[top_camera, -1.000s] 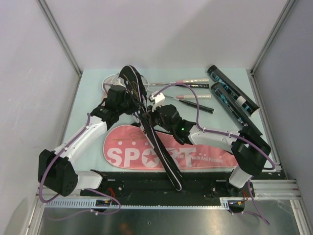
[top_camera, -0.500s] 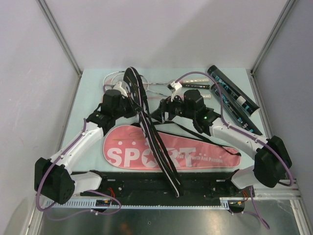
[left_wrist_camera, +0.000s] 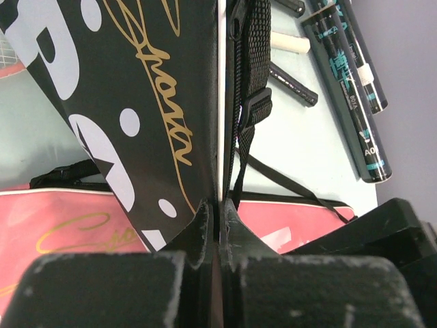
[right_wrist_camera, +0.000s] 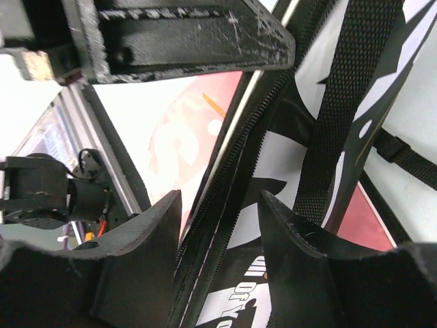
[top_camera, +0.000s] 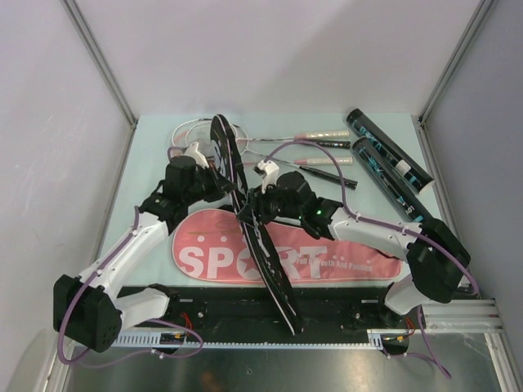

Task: Pack up the badminton gear
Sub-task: Open the racket bag at the center of the board.

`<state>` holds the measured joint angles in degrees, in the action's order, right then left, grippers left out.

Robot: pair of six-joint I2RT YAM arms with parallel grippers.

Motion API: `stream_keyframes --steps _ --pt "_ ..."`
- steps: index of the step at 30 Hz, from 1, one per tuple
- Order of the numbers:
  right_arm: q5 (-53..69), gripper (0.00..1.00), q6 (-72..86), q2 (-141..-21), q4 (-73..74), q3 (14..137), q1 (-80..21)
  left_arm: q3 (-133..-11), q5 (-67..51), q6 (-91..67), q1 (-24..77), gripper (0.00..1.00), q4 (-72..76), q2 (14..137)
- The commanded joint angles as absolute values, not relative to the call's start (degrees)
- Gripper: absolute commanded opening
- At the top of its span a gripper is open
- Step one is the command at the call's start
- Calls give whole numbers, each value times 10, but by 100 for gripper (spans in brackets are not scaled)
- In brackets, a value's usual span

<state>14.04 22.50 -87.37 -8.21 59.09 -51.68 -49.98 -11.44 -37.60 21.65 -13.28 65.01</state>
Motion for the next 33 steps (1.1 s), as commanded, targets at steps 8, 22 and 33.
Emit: stream_keyframes --steps 8,22,33 --pt "103 63 200 -812 -26 573 -519 -487 -127 -395 207 0 -118 623" --pt "91 50 217 -793 -49 514 -549 -486 -126 -403 202 0 -119 625" --pt "34 63 212 -833 -66 519 -591 -478 -105 -433 200 0 -120 613"
